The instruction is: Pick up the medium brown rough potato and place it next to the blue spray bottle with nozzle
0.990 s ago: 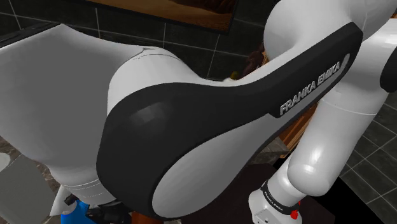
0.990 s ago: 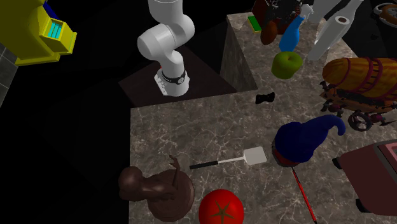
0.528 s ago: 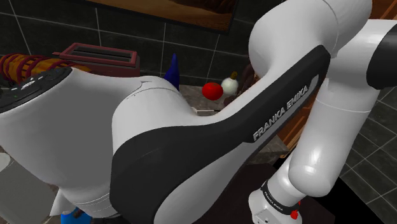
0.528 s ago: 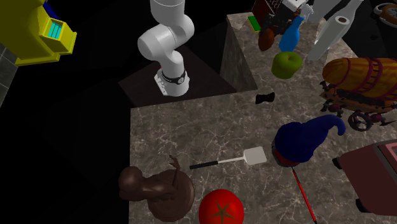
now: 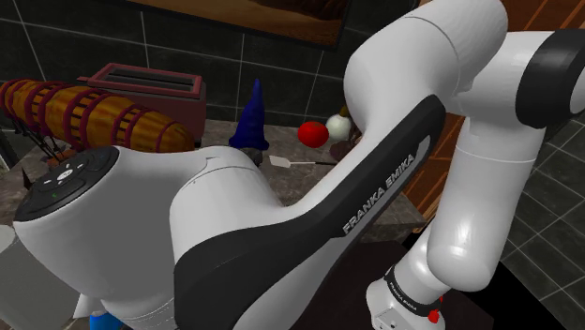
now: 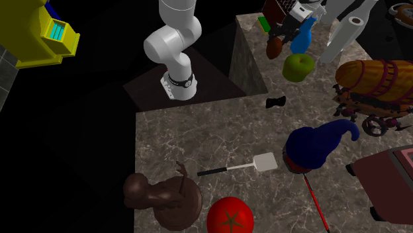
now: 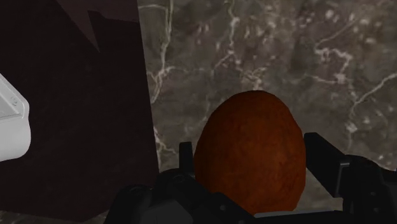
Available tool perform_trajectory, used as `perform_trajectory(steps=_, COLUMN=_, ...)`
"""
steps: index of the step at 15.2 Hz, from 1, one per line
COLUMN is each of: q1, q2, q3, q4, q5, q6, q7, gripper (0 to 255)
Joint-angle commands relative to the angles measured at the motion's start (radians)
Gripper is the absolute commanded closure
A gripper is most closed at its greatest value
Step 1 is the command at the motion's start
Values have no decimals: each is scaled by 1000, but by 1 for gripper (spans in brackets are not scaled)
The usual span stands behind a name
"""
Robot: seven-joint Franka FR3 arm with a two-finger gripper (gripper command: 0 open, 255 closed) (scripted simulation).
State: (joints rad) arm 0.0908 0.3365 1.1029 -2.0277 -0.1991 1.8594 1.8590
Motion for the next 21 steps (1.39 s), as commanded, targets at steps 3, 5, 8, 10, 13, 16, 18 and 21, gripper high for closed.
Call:
perform_trajectory(steps=3, q1=12, q2=18, q3=-12, q4=-11, q5=-17, q6=22, q7=11, gripper=255)
perform_trajectory(steps=5, q1=12, q2=18, q3=-12, q4=-11, q5=-17, q6=22, q7=11, gripper=255)
perform_trajectory(steps=8, q1=12, q2=18, q3=-12, q4=-11, q5=-17, q6=22, q7=11, gripper=255)
perform_trajectory(steps=10, q1=15, q2=23, q3=-16, q4=-6, q5=-21, q6=19, q7=11, gripper=0)
perform_trajectory(steps=13, q1=13, q2=20, q3=-14, q4=-8, q5=-19, q6=20, q7=10, gripper=0)
perform_trajectory(steps=16, q1=11, q2=7, q3=-2, q4=48, q5=-1, q6=-42, q7=0, gripper=0)
perform_trajectory(steps=18, q1=14, q2=3, q3=3, q4=106, q5=7, q6=-101, q7=-5, gripper=0)
perform_trajectory(steps=21, q1=14, q2=3, q3=3, q4=106, q5=7, q6=-101, q7=-5, gripper=0)
